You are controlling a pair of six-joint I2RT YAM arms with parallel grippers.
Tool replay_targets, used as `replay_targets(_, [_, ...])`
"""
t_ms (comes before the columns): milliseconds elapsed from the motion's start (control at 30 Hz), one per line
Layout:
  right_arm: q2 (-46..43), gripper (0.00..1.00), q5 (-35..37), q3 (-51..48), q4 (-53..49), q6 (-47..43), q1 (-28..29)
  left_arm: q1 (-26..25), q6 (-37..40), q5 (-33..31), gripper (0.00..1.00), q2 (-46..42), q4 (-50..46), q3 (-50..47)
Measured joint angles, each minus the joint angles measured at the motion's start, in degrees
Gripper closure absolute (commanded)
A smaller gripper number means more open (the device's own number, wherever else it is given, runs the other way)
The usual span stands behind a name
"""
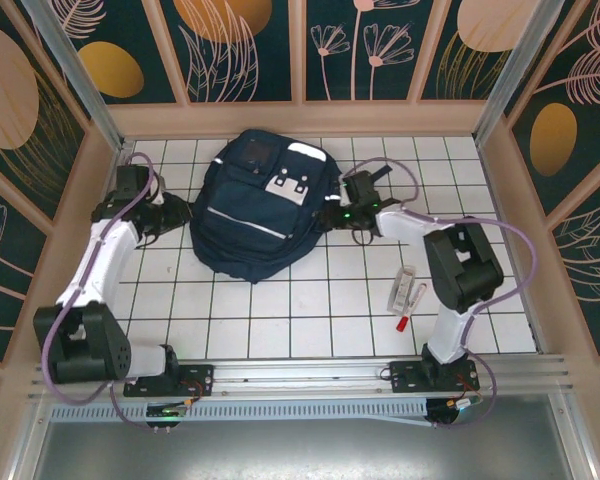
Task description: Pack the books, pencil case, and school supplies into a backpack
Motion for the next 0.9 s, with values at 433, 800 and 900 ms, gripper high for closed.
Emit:
replay_targets(433, [-22.5, 0.50, -3.4, -10.8, -6.1, 2.1, -7.6, -27.5, 7.6, -5.6, 0.46, 1.9, 4.5, 6.1])
replay_targets(800, [-19.2, 0.50, -10.7, -12.6, 0.4, 4.6, -3.8, -42.2, 3.7, -10.2, 0.45, 27.3, 7.1, 17.2])
replay_targets(900, [-18.6, 0.51, -11.3, -13.6, 2.3, 6.2, -3.0, -41.8, 0.0, -11.5, 0.48, 30.3, 7.4, 18.0])
